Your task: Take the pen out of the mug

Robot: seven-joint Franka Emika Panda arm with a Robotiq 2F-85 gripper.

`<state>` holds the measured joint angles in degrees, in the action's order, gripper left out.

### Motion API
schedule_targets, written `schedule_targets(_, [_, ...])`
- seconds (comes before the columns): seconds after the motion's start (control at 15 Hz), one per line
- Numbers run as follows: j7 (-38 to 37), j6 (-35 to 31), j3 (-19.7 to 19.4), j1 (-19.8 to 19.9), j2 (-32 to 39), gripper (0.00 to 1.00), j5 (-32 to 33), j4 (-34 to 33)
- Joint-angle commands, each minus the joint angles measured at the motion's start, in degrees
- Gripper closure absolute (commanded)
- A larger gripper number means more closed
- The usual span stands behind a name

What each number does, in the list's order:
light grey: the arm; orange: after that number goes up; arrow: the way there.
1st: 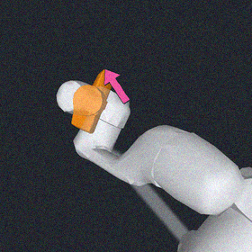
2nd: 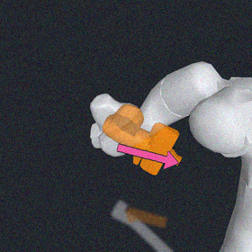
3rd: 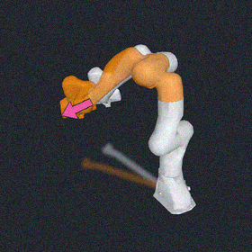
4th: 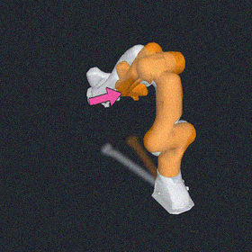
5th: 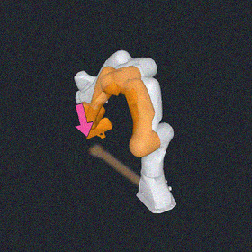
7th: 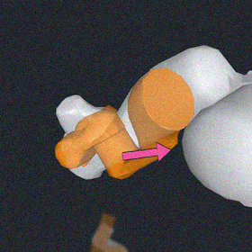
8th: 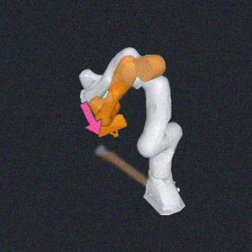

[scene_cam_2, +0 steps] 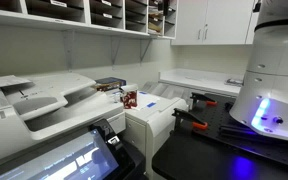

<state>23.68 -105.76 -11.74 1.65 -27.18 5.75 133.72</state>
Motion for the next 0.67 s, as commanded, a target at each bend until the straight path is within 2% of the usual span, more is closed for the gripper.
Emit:
schedule_targets(0.0, [0.2,0.1,0.4,0.4,0.1,0.0,-0.2,-0.1])
schedule_targets(0.13, [0.2,0.1,0.4,0.4,0.1,0.0,-0.2,-0.1])
schedule_targets(0.27, [7.2,-1.5,-0.8,-1.2,0.5,0.0,-0.5,0.7])
schedule_targets(0.4, [13.6,-5.6,-1.8,-2.5,1.2,0.0,-1.7,2.7])
schedule_targets(0.6, [22.8,-15.7,-3.2,-4.3,4.8,0.0,-3.6,7.2])
